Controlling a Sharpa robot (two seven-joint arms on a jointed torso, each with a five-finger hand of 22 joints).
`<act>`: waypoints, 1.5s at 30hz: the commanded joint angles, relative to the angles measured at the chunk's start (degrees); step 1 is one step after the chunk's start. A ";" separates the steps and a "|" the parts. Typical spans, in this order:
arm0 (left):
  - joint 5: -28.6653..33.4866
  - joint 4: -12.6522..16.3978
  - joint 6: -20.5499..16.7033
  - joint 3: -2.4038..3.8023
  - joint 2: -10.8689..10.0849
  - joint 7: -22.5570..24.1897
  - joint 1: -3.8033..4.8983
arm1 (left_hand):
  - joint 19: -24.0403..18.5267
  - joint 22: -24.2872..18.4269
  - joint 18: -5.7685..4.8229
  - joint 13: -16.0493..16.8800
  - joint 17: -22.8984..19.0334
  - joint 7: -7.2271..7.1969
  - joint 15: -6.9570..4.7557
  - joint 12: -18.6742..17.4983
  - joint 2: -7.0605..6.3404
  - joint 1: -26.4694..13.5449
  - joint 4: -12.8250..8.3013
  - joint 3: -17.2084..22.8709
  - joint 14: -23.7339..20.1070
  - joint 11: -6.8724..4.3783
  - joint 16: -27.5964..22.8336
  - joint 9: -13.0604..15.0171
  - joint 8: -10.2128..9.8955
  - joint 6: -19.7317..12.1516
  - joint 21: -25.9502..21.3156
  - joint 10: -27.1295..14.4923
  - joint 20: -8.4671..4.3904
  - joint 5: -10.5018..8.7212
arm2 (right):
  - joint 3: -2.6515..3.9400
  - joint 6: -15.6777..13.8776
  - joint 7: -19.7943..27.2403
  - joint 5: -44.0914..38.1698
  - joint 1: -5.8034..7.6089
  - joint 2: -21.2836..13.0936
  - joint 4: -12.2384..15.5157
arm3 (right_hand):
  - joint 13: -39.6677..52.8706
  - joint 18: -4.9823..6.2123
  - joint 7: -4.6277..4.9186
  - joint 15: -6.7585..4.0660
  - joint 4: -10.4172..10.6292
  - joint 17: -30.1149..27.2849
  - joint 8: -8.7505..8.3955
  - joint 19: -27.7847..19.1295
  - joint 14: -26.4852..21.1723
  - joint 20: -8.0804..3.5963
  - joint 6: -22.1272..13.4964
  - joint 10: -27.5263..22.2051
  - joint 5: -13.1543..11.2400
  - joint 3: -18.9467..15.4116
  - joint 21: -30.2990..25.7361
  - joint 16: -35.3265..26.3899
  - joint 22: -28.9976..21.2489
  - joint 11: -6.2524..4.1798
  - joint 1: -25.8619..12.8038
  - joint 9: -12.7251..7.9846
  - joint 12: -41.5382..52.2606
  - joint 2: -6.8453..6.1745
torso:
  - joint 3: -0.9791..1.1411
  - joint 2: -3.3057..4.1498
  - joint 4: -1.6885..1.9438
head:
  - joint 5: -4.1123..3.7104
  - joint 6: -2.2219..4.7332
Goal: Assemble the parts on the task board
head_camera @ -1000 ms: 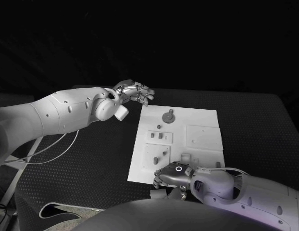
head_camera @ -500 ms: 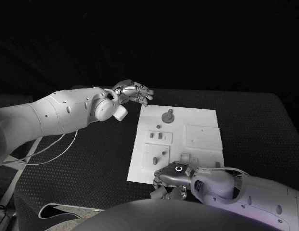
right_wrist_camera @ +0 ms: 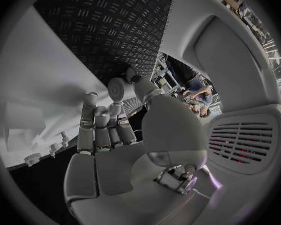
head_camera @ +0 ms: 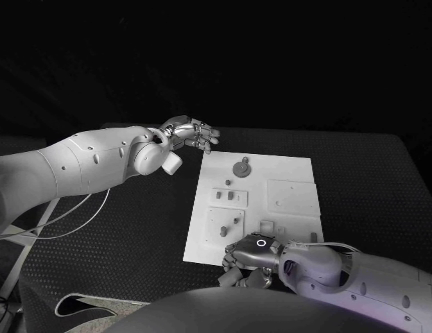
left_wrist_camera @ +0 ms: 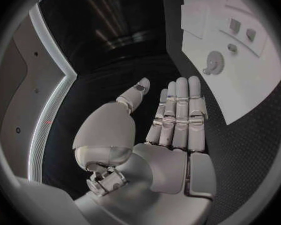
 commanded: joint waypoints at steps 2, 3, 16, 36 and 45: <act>-0.14 0.11 0.23 0.03 -0.04 0.17 0.06 | -0.04 0.06 0.53 -0.05 0.06 0.10 0.39 -0.20 0.03 -0.51 0.16 -0.10 0.07 0.24 -0.29 -0.06 0.37 -0.48 -0.32 -0.35 0.02 0.00 | 0.11 -0.79 -0.21 1.01 1.28 -0.63 0.12 | 0.02 -0.12 -1.32 -0.18 0.54 -0.01 0.56 0.47 0.59 0.02 3.04 0.52 -0.22 1.54 0.32 1.44 0.44 -0.21 -0.94 0.15 -0.06 0.29 | 0.02 0.01 -0.05 | -0.16 0.00; -0.14 0.11 0.24 0.03 -0.07 0.17 0.06 | -0.04 0.06 0.53 -0.05 0.07 0.10 0.39 -0.20 0.02 -0.51 0.15 -0.10 0.07 0.24 -0.29 -0.06 0.37 -0.48 -0.32 -0.35 0.02 0.00 | 0.11 -0.75 -0.11 1.23 1.58 -0.81 0.31 | 0.02 -0.12 -1.36 -0.20 0.54 0.00 0.57 0.50 0.63 0.00 3.11 0.55 -0.22 1.69 0.34 1.45 0.46 -0.23 -1.06 0.15 -0.07 0.30 | 0.04 0.01 -0.05 | -0.18 0.00; -0.14 0.23 0.08 0.02 -0.31 0.20 0.06 | -0.04 0.07 0.53 -0.05 0.12 0.11 0.40 -0.20 -0.01 -0.50 0.15 -0.12 0.06 0.24 -0.32 -0.07 0.39 -0.51 -0.34 -0.36 0.03 0.00 | 0.10 -0.75 1.32 3.40 6.69 -3.90 1.13 | 0.05 -0.12 -1.57 -0.34 0.55 0.05 0.64 0.66 0.90 -0.14 3.52 0.85 -0.24 2.64 0.54 1.46 0.62 -0.41 -1.92 0.11 -0.05 0.36 | 0.10 0.03 -0.06 | -0.89 0.00; -0.18 0.37 -0.27 0.02 -0.42 0.12 0.07 | -0.03 0.10 0.54 -0.05 0.20 0.11 0.40 -0.18 -0.05 -0.49 0.15 -0.14 0.08 0.24 -0.36 -0.08 0.42 -0.52 -0.35 -0.35 0.03 0.00 | 0.08 0.19 3.34 1.69 11.89 -6.43 -3.15 | 0.11 -0.12 -1.88 -0.41 0.19 0.03 0.57 -0.15 0.53 -0.21 3.66 0.75 -0.26 3.79 0.37 1.32 0.81 -0.62 -0.91 0.00 -0.19 -0.56 | 0.15 0.04 -0.10 | -1.32 0.00; -0.19 0.31 -0.27 0.02 -0.41 -0.18 0.08 | -0.03 0.11 0.55 -0.05 0.23 0.12 0.40 -0.18 -0.10 -0.49 0.14 -0.16 0.08 0.24 -0.37 -0.09 0.42 -0.55 -0.36 -0.34 0.03 0.00 | 0.08 1.13 3.59 1.69 11.90 -7.35 -3.30 | 0.38 -0.12 -1.99 -0.05 0.20 -0.26 0.32 -1.26 -0.65 0.54 3.76 -0.33 -0.19 10.14 -0.09 1.24 0.89 -0.22 1.76 -0.29 -0.50 -1.70 | 0.17 0.05 -0.09 | -1.38 0.00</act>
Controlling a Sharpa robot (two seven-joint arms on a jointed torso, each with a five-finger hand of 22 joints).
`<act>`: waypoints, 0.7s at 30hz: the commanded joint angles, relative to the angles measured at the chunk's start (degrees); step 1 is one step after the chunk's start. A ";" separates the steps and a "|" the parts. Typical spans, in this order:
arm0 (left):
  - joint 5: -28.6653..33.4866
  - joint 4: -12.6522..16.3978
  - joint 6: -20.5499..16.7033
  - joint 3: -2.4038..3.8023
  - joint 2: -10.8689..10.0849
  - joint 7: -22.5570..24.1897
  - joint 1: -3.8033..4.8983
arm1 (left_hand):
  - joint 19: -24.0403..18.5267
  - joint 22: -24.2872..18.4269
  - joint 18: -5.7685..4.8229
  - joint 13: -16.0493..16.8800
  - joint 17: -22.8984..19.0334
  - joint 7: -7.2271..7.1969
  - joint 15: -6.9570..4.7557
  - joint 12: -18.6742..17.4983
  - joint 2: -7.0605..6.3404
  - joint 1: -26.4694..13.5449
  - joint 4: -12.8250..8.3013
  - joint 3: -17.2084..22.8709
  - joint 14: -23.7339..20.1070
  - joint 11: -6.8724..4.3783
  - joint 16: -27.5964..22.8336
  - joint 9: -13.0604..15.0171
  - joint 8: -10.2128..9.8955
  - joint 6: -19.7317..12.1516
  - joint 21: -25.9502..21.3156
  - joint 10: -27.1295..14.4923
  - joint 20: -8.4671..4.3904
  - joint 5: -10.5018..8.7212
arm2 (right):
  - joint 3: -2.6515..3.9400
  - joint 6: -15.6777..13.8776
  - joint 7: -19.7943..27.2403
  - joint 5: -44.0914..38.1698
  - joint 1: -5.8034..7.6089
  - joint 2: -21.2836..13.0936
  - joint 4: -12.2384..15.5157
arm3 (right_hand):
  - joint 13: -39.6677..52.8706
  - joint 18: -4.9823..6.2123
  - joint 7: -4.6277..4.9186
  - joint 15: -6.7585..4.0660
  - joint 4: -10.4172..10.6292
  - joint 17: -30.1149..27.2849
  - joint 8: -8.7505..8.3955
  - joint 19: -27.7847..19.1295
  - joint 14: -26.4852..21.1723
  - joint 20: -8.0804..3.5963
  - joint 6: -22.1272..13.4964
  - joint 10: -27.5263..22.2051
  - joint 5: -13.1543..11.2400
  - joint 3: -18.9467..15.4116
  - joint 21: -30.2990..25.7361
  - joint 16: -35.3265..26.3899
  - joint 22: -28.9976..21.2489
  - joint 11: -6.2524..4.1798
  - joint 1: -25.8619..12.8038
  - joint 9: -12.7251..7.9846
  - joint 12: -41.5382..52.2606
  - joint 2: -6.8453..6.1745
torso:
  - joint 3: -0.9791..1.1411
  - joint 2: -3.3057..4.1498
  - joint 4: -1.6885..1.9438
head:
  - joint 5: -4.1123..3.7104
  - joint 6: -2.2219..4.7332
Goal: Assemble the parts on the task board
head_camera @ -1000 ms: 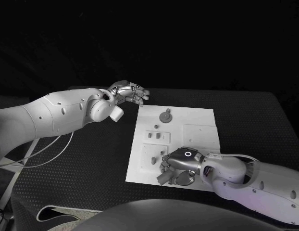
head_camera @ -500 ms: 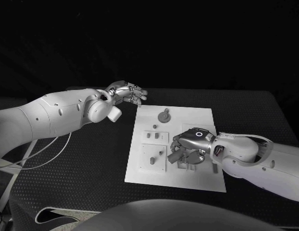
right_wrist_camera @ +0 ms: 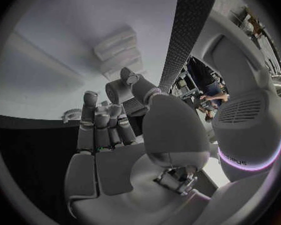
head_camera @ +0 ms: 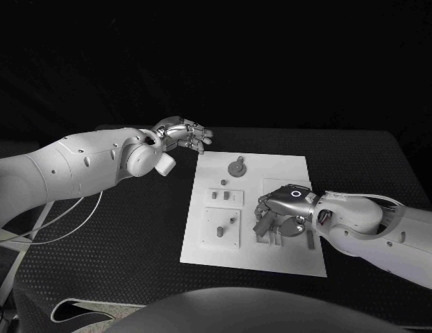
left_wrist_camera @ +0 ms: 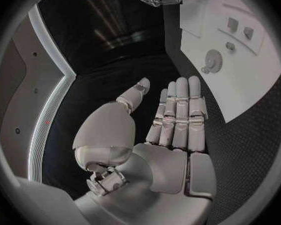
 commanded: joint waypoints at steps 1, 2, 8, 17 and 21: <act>-0.11 0.09 -0.09 0.02 0.09 0.05 0.07 | -0.03 0.08 0.51 -0.06 0.08 -0.09 0.39 -0.18 -0.10 -0.50 0.14 -0.16 0.09 0.02 -0.38 -0.06 0.19 -0.35 -0.36 -0.13 0.03 0.00 | 0.00 1.26 0.89 -0.85 0.00 -0.25 -0.19 | 0.12 -0.12 -2.03 0.08 0.27 -0.07 0.34 -0.39 -0.37 0.04 3.78 -0.49 -0.18 1.63 -0.29 1.27 0.96 -0.10 1.18 0.14 -0.11 0.33 | 0.02 0.02 0.04 | -0.03 0.00; -0.11 0.07 -0.11 0.02 0.11 0.05 0.07 | -0.03 0.08 0.51 -0.06 0.09 -0.08 0.39 -0.18 -0.12 -0.50 0.14 -0.17 0.09 0.02 -0.38 -0.06 0.19 -0.36 -0.36 -0.13 0.04 -0.01 | 0.00 1.31 0.91 -0.85 0.00 -0.35 -0.15 | 0.16 -0.12 -2.04 0.11 0.24 -0.07 0.29 -0.50 -0.46 0.06 3.70 -0.60 -0.19 2.14 -0.26 1.28 1.00 -0.06 1.49 0.13 -0.11 0.29 | 0.02 0.01 0.02 | -0.01 0.00; -0.11 0.03 -0.19 0.02 0.08 0.00 0.07 | -0.04 0.09 0.51 -0.07 0.11 -0.06 0.40 -0.19 -0.17 -0.52 0.15 -0.19 0.08 0.03 -0.40 -0.08 0.17 -0.42 -0.37 -0.15 0.04 -0.01 | 0.00 1.85 1.06 -0.85 0.00 -0.64 0.04 | 0.45 -0.12 -2.15 0.47 0.24 -0.14 0.14 -1.02 -1.06 0.48 3.56 -1.26 -0.16 7.23 -0.07 1.34 1.10 0.37 2.56 0.07 -0.05 -0.66 | 0.00 0.03 0.02 | -0.11 0.00; -0.11 0.02 -0.20 0.02 0.20 -0.07 0.07 | -0.04 0.09 0.51 -0.07 0.14 -0.03 0.40 -0.19 -0.20 -0.53 0.15 -0.21 0.08 0.04 -0.42 -0.09 0.15 -0.50 -0.38 -0.17 0.04 -0.01 | 0.00 2.21 1.38 -0.60 -0.01 -0.21 0.76 | 0.63 -0.12 -2.28 0.74 0.28 -0.14 0.25 -1.36 -1.42 0.61 3.65 -1.74 -0.18 10.44 0.21 1.37 1.13 0.66 2.90 0.19 0.01 -0.72 | 0.02 0.03 0.08 | -0.10 0.00; -0.11 0.00 -0.26 0.02 0.21 -0.15 0.07 | -0.05 0.10 0.51 -0.08 0.18 0.02 0.40 -0.20 -0.24 -0.53 0.15 -0.21 0.08 0.05 -0.45 -0.13 0.10 -0.63 -0.40 -0.20 0.05 -0.01 | 0.00 2.32 1.71 -0.54 -0.02 0.46 0.43 | 0.69 -0.12 -2.30 0.82 0.29 -0.12 0.26 -1.48 -1.54 0.65 3.61 -1.90 -0.19 11.28 0.31 1.39 1.14 0.75 3.04 0.23 0.04 -0.61 | 0.01 0.06 0.08 | -0.20 0.00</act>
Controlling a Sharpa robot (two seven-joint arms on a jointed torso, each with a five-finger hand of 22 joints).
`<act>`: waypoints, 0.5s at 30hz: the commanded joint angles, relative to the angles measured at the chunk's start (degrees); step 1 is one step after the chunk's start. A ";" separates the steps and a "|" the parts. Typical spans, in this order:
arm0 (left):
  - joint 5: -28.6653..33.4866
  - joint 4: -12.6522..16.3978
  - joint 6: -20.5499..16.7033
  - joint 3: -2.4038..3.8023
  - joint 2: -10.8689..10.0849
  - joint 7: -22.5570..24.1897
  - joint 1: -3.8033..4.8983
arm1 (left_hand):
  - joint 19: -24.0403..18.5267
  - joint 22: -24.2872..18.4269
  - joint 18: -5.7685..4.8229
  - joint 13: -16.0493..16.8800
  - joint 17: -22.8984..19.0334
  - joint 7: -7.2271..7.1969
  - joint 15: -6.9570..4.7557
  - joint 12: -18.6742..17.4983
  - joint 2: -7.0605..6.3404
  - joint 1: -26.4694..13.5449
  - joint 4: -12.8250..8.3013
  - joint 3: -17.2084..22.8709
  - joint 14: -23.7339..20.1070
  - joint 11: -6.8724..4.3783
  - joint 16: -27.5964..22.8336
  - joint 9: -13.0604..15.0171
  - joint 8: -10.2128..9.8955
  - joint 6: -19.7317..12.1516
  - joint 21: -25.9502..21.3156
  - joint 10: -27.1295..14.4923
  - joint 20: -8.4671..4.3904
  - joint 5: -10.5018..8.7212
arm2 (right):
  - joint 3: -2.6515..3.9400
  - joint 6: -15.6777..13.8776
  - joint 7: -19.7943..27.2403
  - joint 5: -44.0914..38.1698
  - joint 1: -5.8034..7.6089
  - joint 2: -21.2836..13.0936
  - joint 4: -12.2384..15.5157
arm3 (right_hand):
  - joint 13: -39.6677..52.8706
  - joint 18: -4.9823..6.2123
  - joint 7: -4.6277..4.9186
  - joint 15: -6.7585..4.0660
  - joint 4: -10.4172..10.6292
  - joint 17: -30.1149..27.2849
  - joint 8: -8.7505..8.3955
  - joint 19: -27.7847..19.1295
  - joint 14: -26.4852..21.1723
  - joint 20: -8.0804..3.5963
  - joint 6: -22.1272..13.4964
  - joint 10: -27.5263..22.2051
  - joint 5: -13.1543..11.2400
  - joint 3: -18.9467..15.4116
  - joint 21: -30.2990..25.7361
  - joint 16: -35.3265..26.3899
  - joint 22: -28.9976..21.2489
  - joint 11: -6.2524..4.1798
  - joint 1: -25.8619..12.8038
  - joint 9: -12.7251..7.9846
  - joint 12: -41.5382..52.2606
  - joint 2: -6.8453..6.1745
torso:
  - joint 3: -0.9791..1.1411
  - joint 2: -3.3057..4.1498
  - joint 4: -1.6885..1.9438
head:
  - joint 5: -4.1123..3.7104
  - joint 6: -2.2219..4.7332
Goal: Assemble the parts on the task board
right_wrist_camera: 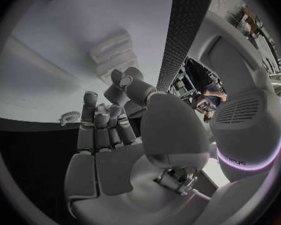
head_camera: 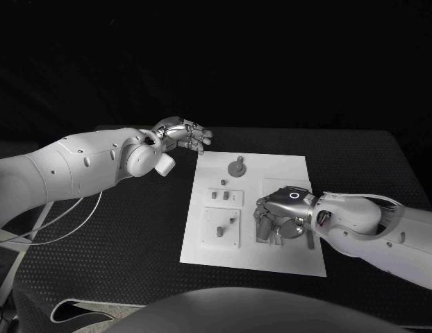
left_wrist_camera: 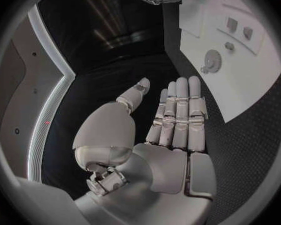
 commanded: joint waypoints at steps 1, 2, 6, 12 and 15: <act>-0.09 0.07 -0.19 0.03 0.14 0.20 0.06 | -0.04 0.06 0.79 -0.08 0.07 0.00 0.40 -0.21 -0.25 -0.53 0.16 -0.22 0.08 0.06 -0.23 -0.07 0.09 -0.63 -0.40 -0.21 0.04 -0.01 | 0.01 1.03 1.09 -0.06 -0.03 0.47 -0.28 | 0.06 -0.12 -2.30 0.02 1.98 -0.04 0.27 -0.48 -0.32 0.03 3.62 -0.46 -0.15 2.36 0.32 1.39 1.10 0.14 0.62 0.21 0.02 0.02 | -0.03 0.02 0.04 | -0.07 0.00; -0.09 0.08 -0.21 0.03 0.15 0.19 0.06 | -0.04 0.07 0.79 -0.09 0.08 0.01 0.40 -0.21 -0.25 -0.53 0.16 -0.22 0.08 0.06 -0.24 -0.08 0.08 -0.65 -0.40 -0.22 0.05 -0.01 | 0.01 1.06 1.16 0.03 -0.03 0.57 -0.41 | 0.07 -0.12 -2.30 0.02 1.97 -0.04 0.28 -0.49 -0.33 0.04 3.62 -0.47 -0.15 2.44 0.34 1.40 1.10 0.15 0.63 0.22 0.02 0.04 | -0.02 0.02 0.05 | -0.07 0.00; -0.09 0.04 -0.15 0.03 0.16 0.12 0.06 | -0.04 0.07 0.79 -0.09 0.10 0.04 0.41 -0.22 -0.26 -0.54 0.18 -0.22 0.07 0.07 -0.26 -0.09 0.05 -0.72 -0.41 -0.24 0.05 -0.01 | 0.01 1.27 1.26 0.59 -0.03 0.48 -0.36 | 0.10 -0.12 -2.30 0.05 1.99 -0.03 0.33 -0.51 -0.36 0.07 3.69 -0.52 -0.17 2.67 0.40 1.41 1.12 0.19 0.55 0.26 0.05 0.16 | -0.05 0.03 0.12 | -0.03 0.00; -0.09 0.02 -0.28 0.02 0.12 0.02 0.06 | -0.05 0.07 0.79 -0.09 0.12 0.07 0.41 -0.22 -0.30 -0.55 0.19 -0.24 0.07 0.08 -0.28 -0.10 0.04 -0.78 -0.42 -0.26 0.05 -0.01 | 0.01 2.17 1.65 2.34 -0.03 0.22 0.01 | 0.18 -0.12 -2.30 0.11 1.99 0.03 0.50 -0.53 -0.36 0.10 3.93 -0.56 -0.19 2.97 0.58 1.48 1.15 0.26 0.24 0.37 0.16 0.51 | -0.10 0.01 0.06 | -0.01 0.00; -0.09 0.05 -0.27 0.02 0.12 -0.01 0.06 | -0.05 0.08 0.79 -0.10 0.13 0.08 0.41 -0.23 -0.32 -0.56 0.20 -0.24 0.07 0.08 -0.29 -0.11 0.04 -0.79 -0.43 -0.27 0.05 -0.01 | 0.01 2.69 1.68 2.69 -0.03 0.14 0.26 | 0.20 -0.12 -2.31 0.12 1.98 0.05 0.56 -0.54 -0.37 0.10 4.01 -0.58 -0.20 3.03 0.62 1.48 1.15 0.28 0.16 0.40 0.18 0.56 | -0.08 -0.01 0.09 | -0.02 0.00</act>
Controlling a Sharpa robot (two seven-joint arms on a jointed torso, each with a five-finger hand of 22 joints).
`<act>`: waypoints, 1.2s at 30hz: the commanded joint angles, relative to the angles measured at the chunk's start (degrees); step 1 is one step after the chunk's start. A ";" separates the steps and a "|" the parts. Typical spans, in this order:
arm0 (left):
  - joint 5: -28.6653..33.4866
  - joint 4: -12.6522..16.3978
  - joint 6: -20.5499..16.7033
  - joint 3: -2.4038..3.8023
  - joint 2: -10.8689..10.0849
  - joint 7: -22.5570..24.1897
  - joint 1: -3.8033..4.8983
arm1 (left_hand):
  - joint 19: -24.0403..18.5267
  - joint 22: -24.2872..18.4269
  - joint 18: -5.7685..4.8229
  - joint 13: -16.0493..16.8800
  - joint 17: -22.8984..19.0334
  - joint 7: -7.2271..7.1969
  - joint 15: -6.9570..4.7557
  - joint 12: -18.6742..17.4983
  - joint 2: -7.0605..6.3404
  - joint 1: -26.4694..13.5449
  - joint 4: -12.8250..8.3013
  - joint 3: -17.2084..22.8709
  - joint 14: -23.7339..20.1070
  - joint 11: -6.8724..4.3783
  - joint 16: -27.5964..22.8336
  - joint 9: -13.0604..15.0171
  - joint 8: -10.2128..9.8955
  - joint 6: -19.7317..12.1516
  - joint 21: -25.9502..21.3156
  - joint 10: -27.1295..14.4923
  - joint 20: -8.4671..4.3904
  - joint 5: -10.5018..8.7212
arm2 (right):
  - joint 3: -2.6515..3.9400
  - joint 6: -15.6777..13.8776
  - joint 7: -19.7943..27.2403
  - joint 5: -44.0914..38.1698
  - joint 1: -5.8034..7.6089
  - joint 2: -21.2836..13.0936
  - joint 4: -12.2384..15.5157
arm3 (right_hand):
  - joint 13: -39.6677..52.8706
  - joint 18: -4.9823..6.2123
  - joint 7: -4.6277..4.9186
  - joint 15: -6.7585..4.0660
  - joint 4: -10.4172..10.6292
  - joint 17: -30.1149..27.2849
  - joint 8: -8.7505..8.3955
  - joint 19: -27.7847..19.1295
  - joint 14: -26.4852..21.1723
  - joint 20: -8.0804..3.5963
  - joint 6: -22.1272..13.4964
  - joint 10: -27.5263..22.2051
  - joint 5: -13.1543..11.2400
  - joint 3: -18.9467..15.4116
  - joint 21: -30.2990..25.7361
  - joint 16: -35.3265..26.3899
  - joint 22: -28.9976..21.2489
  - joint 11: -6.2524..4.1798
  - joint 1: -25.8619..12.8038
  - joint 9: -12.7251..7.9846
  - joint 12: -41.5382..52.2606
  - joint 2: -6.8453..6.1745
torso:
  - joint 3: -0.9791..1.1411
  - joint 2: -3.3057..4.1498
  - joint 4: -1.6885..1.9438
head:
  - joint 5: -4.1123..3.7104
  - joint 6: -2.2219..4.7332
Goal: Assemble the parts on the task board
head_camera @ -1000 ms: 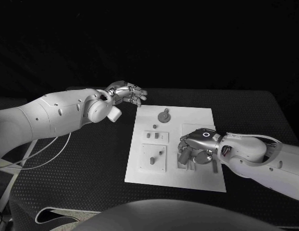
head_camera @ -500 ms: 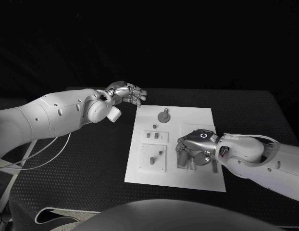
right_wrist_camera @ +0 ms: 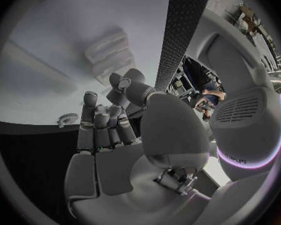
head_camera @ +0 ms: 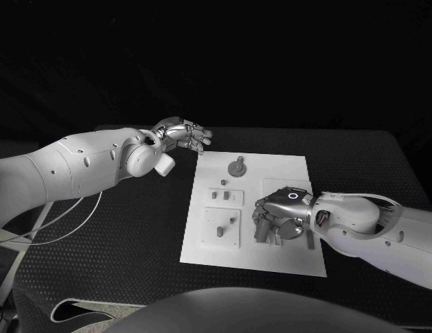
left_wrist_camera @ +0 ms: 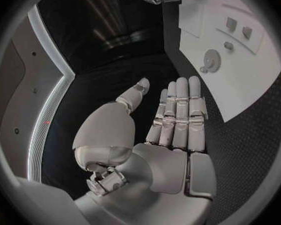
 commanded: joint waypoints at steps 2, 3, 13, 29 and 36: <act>-0.07 0.07 -0.30 0.02 0.09 0.18 0.06 | -0.05 0.08 0.89 -0.08 0.09 0.06 0.41 -0.23 -0.09 -0.32 0.20 -0.24 0.07 0.08 -0.29 -0.06 0.04 -0.47 -0.22 -0.27 0.05 -0.01 | 0.01 2.00 0.93 1.66 -0.02 -0.23 0.57 | 0.09 -0.12 -2.32 0.13 -0.12 0.05 0.69 -0.36 -0.38 -0.09 4.06 -0.40 -0.21 0.33 0.41 1.48 1.17 0.08 -0.04 0.42 0.19 0.75 | 0.00 -0.02 -0.01 | 0.06 0.00; -0.07 0.07 -0.29 0.02 0.07 0.16 0.06 | -0.05 0.09 0.90 -0.08 0.09 0.07 0.41 -0.23 -0.09 -0.32 0.20 -0.24 0.07 0.08 -0.29 -0.06 0.04 -0.48 -0.22 -0.27 0.05 -0.01 | 0.01 2.21 0.92 1.92 -0.02 -0.32 0.69 | 0.10 -0.12 -2.32 0.13 -0.12 0.06 0.70 -0.37 -0.38 -0.09 4.07 -0.41 -0.21 0.36 0.42 1.48 1.17 0.09 -0.06 0.43 0.19 0.80 | 0.01 -0.02 -0.02 | 0.10 0.00; -0.07 -0.01 -0.34 0.02 0.03 0.01 0.06 | -0.05 0.09 0.90 -0.09 0.12 0.08 0.42 -0.23 -0.12 -0.31 0.21 -0.24 0.06 0.09 -0.32 -0.06 0.04 -0.51 -0.23 -0.29 0.06 -0.01 | 0.01 2.75 0.77 3.14 -0.01 -1.43 1.87 | 0.13 -0.12 -2.30 0.17 -0.11 0.09 0.73 -0.40 -0.39 -0.08 4.07 -0.44 -0.23 0.40 0.52 1.49 1.17 0.13 -0.36 0.47 0.23 0.87 | 0.04 -0.01 -0.15 | 0.03 0.00; -0.07 0.04 -0.05 0.01 0.11 0.03 0.06 | -0.07 0.10 0.90 -0.09 0.17 0.10 0.42 -0.24 -0.18 -0.31 0.23 -0.24 0.05 0.10 -0.36 -0.07 0.05 -0.56 -0.26 -0.32 0.07 -0.01 | 0.00 3.22 1.31 3.21 -0.05 0.42 -2.44 | 0.16 -0.12 -2.27 0.21 -0.13 0.13 0.71 -0.50 -0.44 -0.07 3.97 -0.51 -0.23 0.46 0.62 1.47 1.17 0.17 -0.69 0.50 0.25 1.00 | 0.02 -0.01 -0.06 | -0.32 0.00; -0.07 -0.05 -0.08 0.01 0.04 0.01 0.06 | -0.08 0.10 0.90 -0.10 0.19 0.11 0.43 -0.25 -0.18 -0.31 0.25 -0.23 0.04 0.11 -0.39 -0.08 0.05 -0.59 -0.27 -0.35 0.07 -0.01 | 0.00 3.34 1.50 3.20 -0.73 0.93 -3.07 | 0.17 -0.12 -2.24 0.22 -0.14 0.15 0.68 -0.56 -0.47 -0.07 3.89 -0.55 -0.23 0.48 0.64 1.47 1.17 0.19 -0.78 0.50 0.25 1.01 | 0.04 0.02 -0.01 | -0.15 0.00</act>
